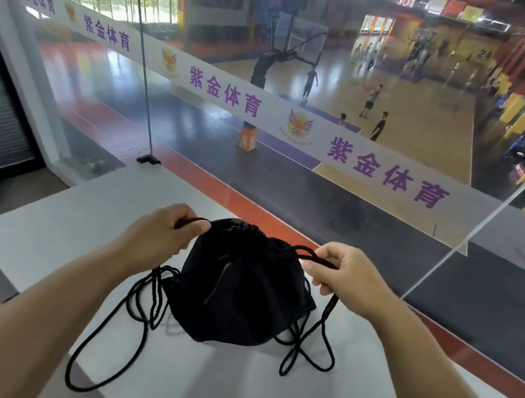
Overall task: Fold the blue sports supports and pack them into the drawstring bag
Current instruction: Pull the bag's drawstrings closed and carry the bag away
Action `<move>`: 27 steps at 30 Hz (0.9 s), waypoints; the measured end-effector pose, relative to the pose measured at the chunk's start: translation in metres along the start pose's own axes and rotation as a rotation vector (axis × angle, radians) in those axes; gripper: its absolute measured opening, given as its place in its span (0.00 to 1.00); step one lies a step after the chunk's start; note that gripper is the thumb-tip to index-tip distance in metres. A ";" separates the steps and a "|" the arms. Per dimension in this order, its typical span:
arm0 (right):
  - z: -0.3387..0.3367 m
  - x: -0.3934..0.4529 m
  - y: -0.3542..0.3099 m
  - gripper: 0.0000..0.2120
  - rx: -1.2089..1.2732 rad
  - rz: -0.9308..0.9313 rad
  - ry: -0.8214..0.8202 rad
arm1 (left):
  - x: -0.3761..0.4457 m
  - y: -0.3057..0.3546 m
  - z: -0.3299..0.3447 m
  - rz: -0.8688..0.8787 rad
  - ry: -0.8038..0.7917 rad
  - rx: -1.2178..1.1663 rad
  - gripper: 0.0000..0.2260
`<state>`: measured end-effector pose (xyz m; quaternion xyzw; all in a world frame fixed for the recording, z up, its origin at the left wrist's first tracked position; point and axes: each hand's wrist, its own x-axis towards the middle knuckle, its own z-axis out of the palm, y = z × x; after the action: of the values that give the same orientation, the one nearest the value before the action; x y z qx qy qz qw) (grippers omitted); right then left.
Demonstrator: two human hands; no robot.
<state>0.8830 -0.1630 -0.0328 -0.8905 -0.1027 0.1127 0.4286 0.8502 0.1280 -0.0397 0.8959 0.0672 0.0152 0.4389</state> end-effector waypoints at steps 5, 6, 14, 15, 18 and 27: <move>0.010 0.003 -0.008 0.02 -0.023 -0.079 0.151 | -0.014 -0.003 -0.009 0.019 0.026 0.008 0.03; 0.011 0.002 -0.013 0.03 -0.002 -0.100 0.191 | -0.018 -0.003 -0.013 0.025 0.031 -0.001 0.03; 0.029 -0.013 -0.081 0.14 -0.074 -0.317 0.104 | -0.044 0.029 -0.048 0.175 0.068 -0.056 0.08; 0.034 -0.013 -0.089 0.15 -0.110 -0.340 0.064 | -0.047 0.033 -0.051 0.199 0.058 -0.032 0.08; 0.056 -0.010 -0.106 0.19 -0.198 -0.375 -0.046 | -0.058 0.042 -0.056 0.242 0.021 0.055 0.09; 0.099 -0.013 -0.115 0.08 -0.335 -0.368 -0.048 | -0.082 0.016 -0.066 0.251 0.027 0.185 0.05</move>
<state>0.8317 -0.0227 -0.0010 -0.9125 -0.2904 0.0354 0.2858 0.7653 0.1587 0.0163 0.9336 -0.0384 0.0759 0.3481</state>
